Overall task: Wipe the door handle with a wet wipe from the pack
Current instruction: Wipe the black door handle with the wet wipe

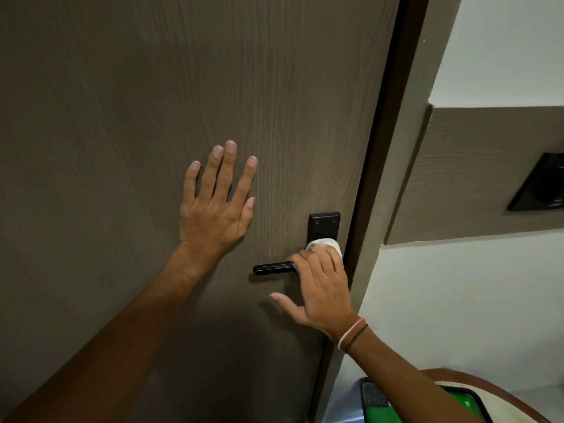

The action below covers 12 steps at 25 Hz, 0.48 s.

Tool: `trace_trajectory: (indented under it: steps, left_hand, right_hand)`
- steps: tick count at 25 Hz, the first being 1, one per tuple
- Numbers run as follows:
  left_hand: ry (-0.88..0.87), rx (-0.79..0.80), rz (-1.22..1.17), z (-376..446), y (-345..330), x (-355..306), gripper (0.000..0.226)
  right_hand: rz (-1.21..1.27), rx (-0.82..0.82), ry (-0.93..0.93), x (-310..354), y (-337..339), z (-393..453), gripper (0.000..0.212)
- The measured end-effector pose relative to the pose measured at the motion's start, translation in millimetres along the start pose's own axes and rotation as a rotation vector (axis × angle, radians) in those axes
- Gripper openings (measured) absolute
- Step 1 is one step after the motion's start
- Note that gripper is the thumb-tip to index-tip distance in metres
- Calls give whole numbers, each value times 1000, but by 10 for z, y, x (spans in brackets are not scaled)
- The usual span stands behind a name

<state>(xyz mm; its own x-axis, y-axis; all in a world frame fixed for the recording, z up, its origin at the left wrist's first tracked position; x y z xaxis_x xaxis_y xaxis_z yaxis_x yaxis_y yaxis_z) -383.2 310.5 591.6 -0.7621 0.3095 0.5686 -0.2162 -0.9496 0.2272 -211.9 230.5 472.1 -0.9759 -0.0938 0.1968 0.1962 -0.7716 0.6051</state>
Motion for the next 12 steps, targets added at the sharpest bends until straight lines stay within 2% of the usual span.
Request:
trace_trajectory:
  steps: [6, 12]
  left_hand:
    - [-7, 5, 12, -2, 8, 15, 67]
    - [-26, -16, 36, 16, 24, 18, 67]
  right_hand:
    - [-46, 59, 146, 417, -168, -123, 92]
    - [-157, 29, 361, 788, -434, -219, 90]
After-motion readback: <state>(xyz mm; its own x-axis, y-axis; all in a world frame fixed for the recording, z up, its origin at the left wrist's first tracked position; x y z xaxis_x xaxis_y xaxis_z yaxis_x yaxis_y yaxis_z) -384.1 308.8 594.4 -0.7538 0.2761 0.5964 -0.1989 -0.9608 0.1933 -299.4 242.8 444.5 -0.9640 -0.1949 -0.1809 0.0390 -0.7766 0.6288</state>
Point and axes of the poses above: each hand's wrist, its own z-axis towards the middle knuckle, its own y-axis out of the back of the hand, x = y × z, the point moved 6 cm from there along z, towards the middle knuckle, and after that the axes turned 15 degrees about -y, right-handed, at the moved point
